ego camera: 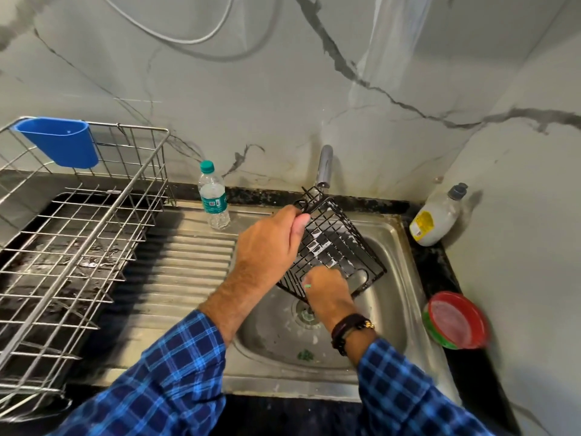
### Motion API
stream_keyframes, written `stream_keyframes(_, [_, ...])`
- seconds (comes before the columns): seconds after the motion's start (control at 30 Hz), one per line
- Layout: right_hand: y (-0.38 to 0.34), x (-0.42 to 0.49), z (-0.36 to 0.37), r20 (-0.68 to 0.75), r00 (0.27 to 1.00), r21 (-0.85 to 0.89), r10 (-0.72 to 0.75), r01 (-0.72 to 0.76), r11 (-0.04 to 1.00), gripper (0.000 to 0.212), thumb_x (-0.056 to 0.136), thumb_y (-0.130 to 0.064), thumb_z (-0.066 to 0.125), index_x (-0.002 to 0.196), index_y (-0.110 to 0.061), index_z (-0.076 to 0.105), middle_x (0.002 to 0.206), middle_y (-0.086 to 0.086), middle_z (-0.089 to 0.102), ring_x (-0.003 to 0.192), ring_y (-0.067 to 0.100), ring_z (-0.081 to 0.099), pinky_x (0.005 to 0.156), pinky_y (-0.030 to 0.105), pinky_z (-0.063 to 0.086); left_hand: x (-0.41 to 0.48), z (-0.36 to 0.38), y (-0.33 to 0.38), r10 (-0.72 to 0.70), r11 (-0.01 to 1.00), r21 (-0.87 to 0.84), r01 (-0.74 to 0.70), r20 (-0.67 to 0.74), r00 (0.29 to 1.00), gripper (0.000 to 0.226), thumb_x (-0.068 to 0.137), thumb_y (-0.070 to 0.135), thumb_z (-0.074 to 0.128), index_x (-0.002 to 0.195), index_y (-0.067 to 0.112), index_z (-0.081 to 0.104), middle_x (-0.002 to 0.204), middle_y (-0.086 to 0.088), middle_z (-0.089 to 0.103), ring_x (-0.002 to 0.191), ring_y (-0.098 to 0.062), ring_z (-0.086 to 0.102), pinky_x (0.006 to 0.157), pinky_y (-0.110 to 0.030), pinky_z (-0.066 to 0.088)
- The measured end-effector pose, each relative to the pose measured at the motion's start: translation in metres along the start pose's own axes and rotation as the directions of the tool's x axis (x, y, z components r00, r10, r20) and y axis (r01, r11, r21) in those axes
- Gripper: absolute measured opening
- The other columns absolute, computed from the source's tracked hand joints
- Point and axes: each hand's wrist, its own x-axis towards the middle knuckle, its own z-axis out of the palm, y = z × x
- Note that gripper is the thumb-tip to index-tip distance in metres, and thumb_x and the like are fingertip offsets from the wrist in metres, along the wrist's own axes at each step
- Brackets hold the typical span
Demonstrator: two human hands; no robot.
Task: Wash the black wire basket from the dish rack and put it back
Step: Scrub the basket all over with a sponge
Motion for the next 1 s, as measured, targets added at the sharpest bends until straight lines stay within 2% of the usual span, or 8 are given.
stream_keyframes(0.17, [-0.023, 0.004, -0.016, -0.022, 0.998, 0.240, -0.055, 0.059, 0.969, 0.010, 0.093, -0.019, 0.068, 0.086, -0.026, 0.066, 0.087, -0.008, 0.066, 0.082, 0.006, 0.063, 0.081, 0.023, 0.054, -0.013, 0.008, 0.001, -0.029, 0.998, -0.059, 0.029, 0.015, 0.999, 0.040, 0.103, 0.039, 0.039, 0.096, 0.009, 0.064, 0.063, 0.014, 0.048, 0.047, -0.007, 0.046, 0.047, -0.007, 0.019])
stream_keyframes(0.4, [0.029, -0.002, -0.018, -0.108, 0.985, 0.066, 0.134, -0.127, 0.990, 0.013, 0.100, -0.017, 0.054, 0.100, -0.014, 0.067, 0.098, 0.004, 0.070, 0.088, 0.015, 0.065, 0.078, 0.022, 0.054, -0.016, -0.002, -0.016, -0.123, 0.957, -0.270, 0.104, -0.055, 0.991, 0.038, 0.103, 0.039, 0.034, 0.095, 0.012, 0.060, 0.069, 0.007, 0.056, 0.061, -0.004, 0.053, 0.056, -0.009, 0.039])
stream_keyframes(0.57, [0.007, -0.007, -0.022, -0.043, 0.997, 0.115, 0.069, -0.063, 0.991, 0.018, 0.098, -0.014, 0.055, 0.096, -0.013, 0.073, 0.100, 0.003, 0.071, 0.087, 0.013, 0.064, 0.065, 0.011, 0.041, -0.022, 0.008, -0.034, -0.211, 0.934, -0.308, 0.182, -0.063, 0.976, 0.039, 0.106, 0.041, 0.034, 0.089, 0.014, 0.056, 0.075, -0.005, 0.063, 0.071, -0.023, 0.063, 0.059, -0.037, 0.051])
stream_keyframes(0.7, [-0.014, -0.010, -0.022, -0.040, 0.999, 0.170, 0.028, -0.021, 0.985, 0.015, 0.097, -0.016, 0.059, 0.097, -0.019, 0.074, 0.101, -0.001, 0.071, 0.088, 0.010, 0.066, 0.067, 0.008, 0.045, -0.028, 0.014, -0.025, -0.273, 0.900, -0.368, 0.234, -0.058, 0.960, 0.036, 0.103, 0.041, 0.035, 0.086, 0.016, 0.056, 0.071, -0.003, 0.061, 0.068, -0.022, 0.061, 0.058, -0.025, 0.044])
stream_keyframes(0.77, [-0.032, -0.012, -0.019, -0.020, 0.999, 0.178, -0.048, 0.050, 0.983, 0.014, 0.096, -0.016, 0.061, 0.099, -0.022, 0.074, 0.103, -0.001, 0.073, 0.092, 0.013, 0.068, 0.076, 0.017, 0.053, -0.034, 0.020, -0.020, -0.308, 0.868, -0.409, 0.281, -0.002, 0.951, 0.037, 0.105, 0.045, 0.034, 0.084, 0.022, 0.055, 0.071, 0.002, 0.059, 0.067, -0.018, 0.059, 0.058, -0.026, 0.044])
stream_keyframes(0.87, [-0.048, -0.020, -0.019, -0.062, 0.975, 0.148, -0.214, 0.221, 0.964, 0.020, 0.094, -0.011, 0.061, 0.106, -0.021, 0.073, 0.105, 0.004, 0.074, 0.097, 0.020, 0.070, 0.087, 0.032, 0.058, -0.041, 0.028, -0.022, -0.471, 0.699, -0.567, 0.435, 0.092, 0.877, 0.035, 0.106, 0.042, 0.037, 0.083, 0.024, 0.056, 0.072, 0.007, 0.056, 0.064, -0.007, 0.053, 0.061, -0.027, 0.043])
stream_keyframes(0.93, [-0.039, -0.026, -0.030, -0.234, 0.952, 0.172, -0.198, 0.241, 0.955, 0.024, 0.097, -0.009, 0.056, 0.112, -0.021, 0.070, 0.111, 0.001, 0.068, 0.098, 0.014, 0.065, 0.090, 0.027, 0.055, -0.045, 0.028, -0.026, -0.593, 0.466, -0.703, 0.537, 0.202, 0.780, 0.035, 0.107, 0.038, 0.038, 0.082, 0.023, 0.055, 0.066, 0.008, 0.048, 0.057, -0.006, 0.043, 0.054, -0.023, 0.036])
stream_keyframes(1.0, [-0.004, -0.027, -0.039, -0.476, 0.877, 0.180, -0.066, 0.170, 0.969, 0.027, 0.095, -0.002, 0.053, 0.112, -0.017, 0.067, 0.111, 0.002, 0.061, 0.097, 0.010, 0.055, 0.090, 0.014, 0.044, -0.047, 0.025, -0.031, -0.632, 0.326, -0.758, 0.565, 0.270, 0.726, 0.035, 0.107, 0.039, 0.037, 0.082, 0.022, 0.054, 0.061, 0.010, 0.040, 0.052, -0.007, 0.033, 0.045, -0.020, 0.027])
